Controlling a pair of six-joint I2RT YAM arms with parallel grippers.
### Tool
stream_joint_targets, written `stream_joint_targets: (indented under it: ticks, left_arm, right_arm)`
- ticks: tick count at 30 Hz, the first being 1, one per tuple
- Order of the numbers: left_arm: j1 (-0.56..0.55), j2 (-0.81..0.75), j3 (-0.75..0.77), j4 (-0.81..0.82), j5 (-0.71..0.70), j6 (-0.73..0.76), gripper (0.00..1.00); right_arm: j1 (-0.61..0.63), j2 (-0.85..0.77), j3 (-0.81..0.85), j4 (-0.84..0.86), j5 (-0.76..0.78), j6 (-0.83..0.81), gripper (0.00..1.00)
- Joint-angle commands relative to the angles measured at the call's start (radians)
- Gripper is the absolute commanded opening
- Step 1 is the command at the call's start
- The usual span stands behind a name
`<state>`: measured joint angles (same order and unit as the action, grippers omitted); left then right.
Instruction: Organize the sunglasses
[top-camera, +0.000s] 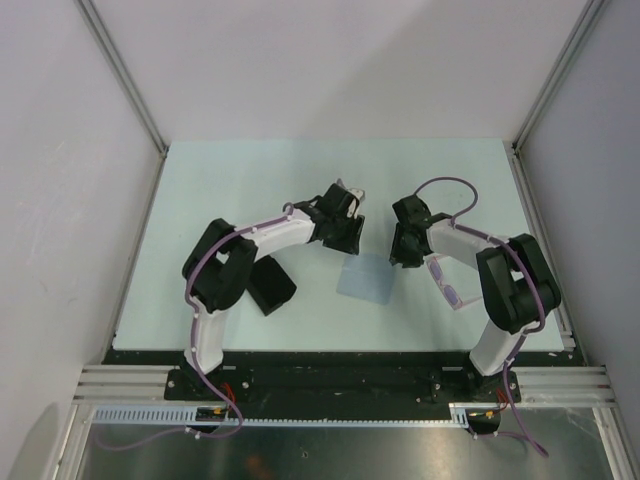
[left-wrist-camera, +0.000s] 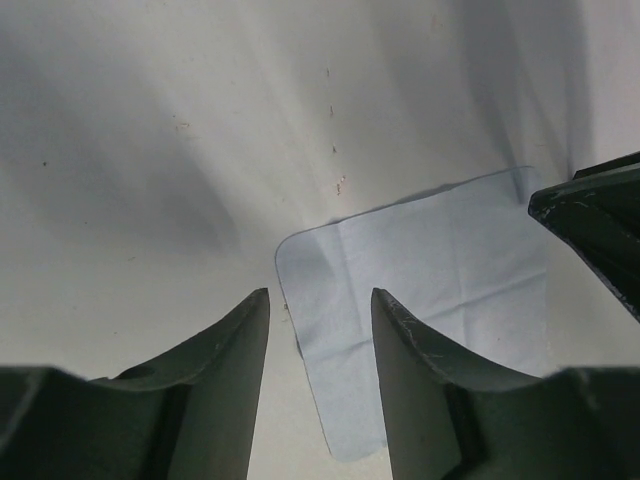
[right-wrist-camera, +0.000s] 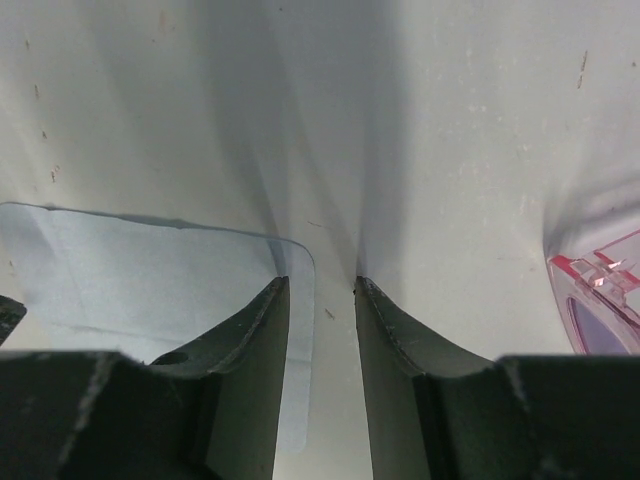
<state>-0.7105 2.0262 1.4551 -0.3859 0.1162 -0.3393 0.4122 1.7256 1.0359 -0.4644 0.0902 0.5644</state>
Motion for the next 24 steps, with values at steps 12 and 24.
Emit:
stream_joint_targets:
  ticks: [12, 24]
  left_arm:
    - [0.005, 0.058, 0.042, 0.016, -0.007, -0.001, 0.49]
    - [0.002, 0.069, 0.036, 0.015, 0.043, 0.022, 0.42]
  right_arm:
    - [-0.009, 0.071, 0.05, 0.056, 0.014, -0.05, 0.37]
    - [0.011, 0.078, 0.05, 0.018, 0.005, -0.057, 0.32]
